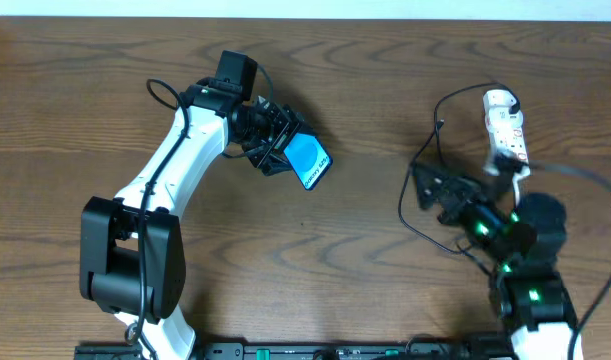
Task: Plug charger to phone and switch on socket
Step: 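Move the right gripper toward the phone and grasp its edge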
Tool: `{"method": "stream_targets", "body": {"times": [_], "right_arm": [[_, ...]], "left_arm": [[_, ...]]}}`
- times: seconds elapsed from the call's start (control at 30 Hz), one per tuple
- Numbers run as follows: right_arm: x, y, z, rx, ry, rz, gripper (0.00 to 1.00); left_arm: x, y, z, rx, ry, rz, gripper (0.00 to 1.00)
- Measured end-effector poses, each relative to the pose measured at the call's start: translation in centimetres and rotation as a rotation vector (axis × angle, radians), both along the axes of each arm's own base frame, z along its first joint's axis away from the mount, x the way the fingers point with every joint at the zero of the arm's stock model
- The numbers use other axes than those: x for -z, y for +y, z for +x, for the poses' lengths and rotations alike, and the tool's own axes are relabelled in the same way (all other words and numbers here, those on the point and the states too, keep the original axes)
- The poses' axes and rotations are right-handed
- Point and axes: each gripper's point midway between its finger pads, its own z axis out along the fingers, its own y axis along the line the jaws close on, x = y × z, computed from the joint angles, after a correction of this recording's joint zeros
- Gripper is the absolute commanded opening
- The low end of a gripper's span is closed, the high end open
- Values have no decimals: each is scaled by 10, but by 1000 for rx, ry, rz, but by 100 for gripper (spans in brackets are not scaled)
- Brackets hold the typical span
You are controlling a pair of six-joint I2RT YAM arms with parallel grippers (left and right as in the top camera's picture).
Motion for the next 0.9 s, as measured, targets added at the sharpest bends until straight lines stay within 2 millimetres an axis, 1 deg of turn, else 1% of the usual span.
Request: {"method": "stream_targets", "body": {"times": [0.07,0.1,0.17,0.2,0.23,0.33,0.37,0.4,0.47,0.53,0.63,0.7,0.77,0.83,0.9], "right_arm": [[0,24,6,-79,33,-11,99],[1,48,7,-156,49,-15,99],[0,73,9,-225,29,-5,99],[3,82,9,-252,33,-4,99],[4,84,10,-254,36,-3,99],[6,87,24,-230,21,4,96],[8,90,28,-227,15,3,94],[13,95,30,-228,24,-1,93],[23,113,30,-244,35,-14,91],[30,124,28,-231,46,-27,89],[44,145,22,-203,77,-48,84],[48,153,27,-156,57,-57,82],[53,154,34,-123,52,-64,79],[60,156,43,-97,44,-64,73],[62,159,50,-82,29,-49,63]], "left_arm": [[0,0,0,-2,4,-1,66],[0,0,0,-2,3,-1,67],[0,0,0,-3,4,0,66],[0,0,0,-6,5,0,67],[0,0,0,-8,9,0,66],[0,0,0,-13,14,-1,67],[0,0,0,-15,14,-2,66],[0,0,0,-16,13,-2,67],[-1,-1,2,-18,5,-5,67],[-1,-1,3,-19,4,-6,67],[-1,-1,3,-19,3,-6,67],[-1,-1,3,-19,4,-5,67],[-1,-1,3,-19,4,-6,67],[-1,-1,3,-22,6,-6,66],[-1,-1,3,-24,9,-7,66]]}}
